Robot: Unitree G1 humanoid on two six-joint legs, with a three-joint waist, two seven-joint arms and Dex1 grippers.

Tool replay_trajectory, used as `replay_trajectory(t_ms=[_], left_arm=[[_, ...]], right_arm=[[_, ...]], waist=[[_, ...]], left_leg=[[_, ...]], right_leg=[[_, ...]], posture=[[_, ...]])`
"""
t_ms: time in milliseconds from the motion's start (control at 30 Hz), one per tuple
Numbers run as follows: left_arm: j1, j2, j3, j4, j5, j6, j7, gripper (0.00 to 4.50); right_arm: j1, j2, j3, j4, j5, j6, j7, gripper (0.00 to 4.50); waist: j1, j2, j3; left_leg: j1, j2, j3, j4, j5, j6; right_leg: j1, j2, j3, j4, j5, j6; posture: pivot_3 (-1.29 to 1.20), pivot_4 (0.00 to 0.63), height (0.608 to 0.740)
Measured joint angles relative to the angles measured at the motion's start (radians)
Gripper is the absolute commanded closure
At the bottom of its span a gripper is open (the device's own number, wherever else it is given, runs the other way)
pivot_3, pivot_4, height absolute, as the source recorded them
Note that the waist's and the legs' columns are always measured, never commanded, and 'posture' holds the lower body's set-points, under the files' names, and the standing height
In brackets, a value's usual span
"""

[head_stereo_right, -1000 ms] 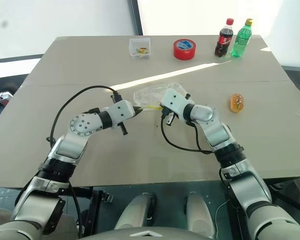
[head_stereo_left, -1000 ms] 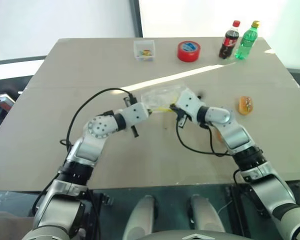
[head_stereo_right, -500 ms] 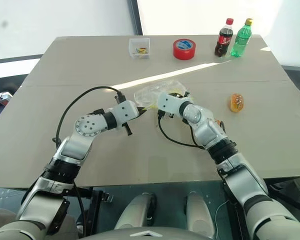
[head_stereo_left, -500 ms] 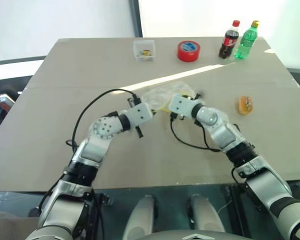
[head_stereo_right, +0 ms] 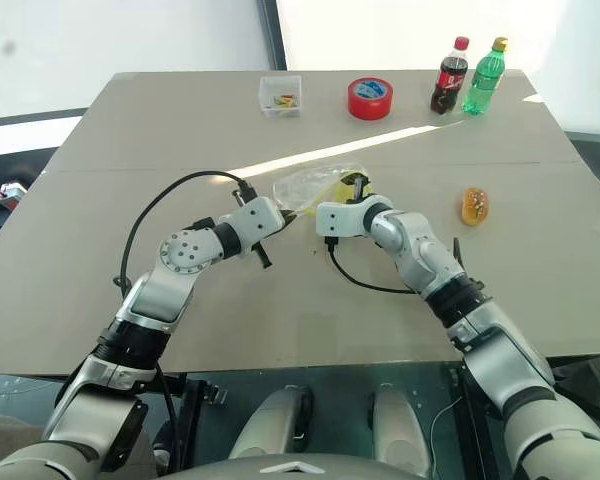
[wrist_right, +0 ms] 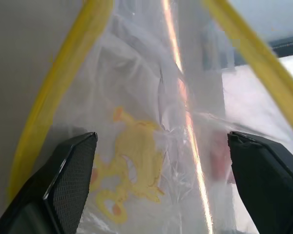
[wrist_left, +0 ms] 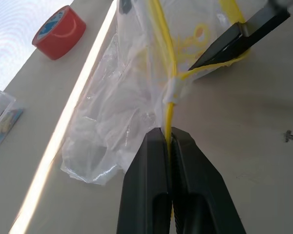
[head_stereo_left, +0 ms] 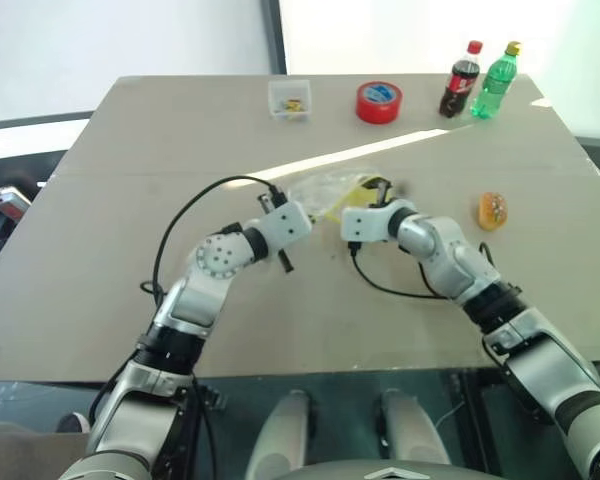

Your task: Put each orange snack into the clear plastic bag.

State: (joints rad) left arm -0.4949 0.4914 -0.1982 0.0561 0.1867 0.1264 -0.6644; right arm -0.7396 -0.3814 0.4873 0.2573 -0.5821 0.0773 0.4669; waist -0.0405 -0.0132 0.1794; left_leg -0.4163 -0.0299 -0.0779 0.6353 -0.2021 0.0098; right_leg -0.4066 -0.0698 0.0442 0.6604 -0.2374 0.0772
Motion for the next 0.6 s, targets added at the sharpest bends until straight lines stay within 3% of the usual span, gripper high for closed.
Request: replay_trajectory(t_ms=[300,500,600], left_arm=[[0.006,-0.010,0.000,-0.004,0.020,0.040,0.041,4.50],[0.007,-0.019,0.001,-0.005,0.028,0.060,0.077,4.50],[0.006,-0.029,0.000,-0.004,0.027,0.066,0.087,4.50]], right_arm=[[0.248,-0.009,-0.270,-0.541,0.366,0.419,0.283,0.11],[0.403,-0.033,-0.407,-0.754,0.415,0.691,0.234,0.11],[0.456,0.038,-0.489,-0.843,0.416,0.833,0.134,0.11]], waist=[[0.002,0.000,0.000],[0.007,0.000,0.000],[0.005,0.000,0.000]], left_leg=[[0.000,0.000,-0.003,0.001,0.000,0.000],[0.000,0.000,-0.003,0.001,0.000,0.000],[0.000,0.000,-0.003,0.001,0.000,0.000]], right_leg=[[0.001,0.000,-0.001,0.000,0.000,0.000],[0.002,0.000,-0.001,0.000,0.000,0.000],[0.002,0.000,-0.001,0.001,0.000,0.000]], posture=[[0.00,0.150,0.740],[0.00,0.150,0.740],[0.00,0.150,0.740]])
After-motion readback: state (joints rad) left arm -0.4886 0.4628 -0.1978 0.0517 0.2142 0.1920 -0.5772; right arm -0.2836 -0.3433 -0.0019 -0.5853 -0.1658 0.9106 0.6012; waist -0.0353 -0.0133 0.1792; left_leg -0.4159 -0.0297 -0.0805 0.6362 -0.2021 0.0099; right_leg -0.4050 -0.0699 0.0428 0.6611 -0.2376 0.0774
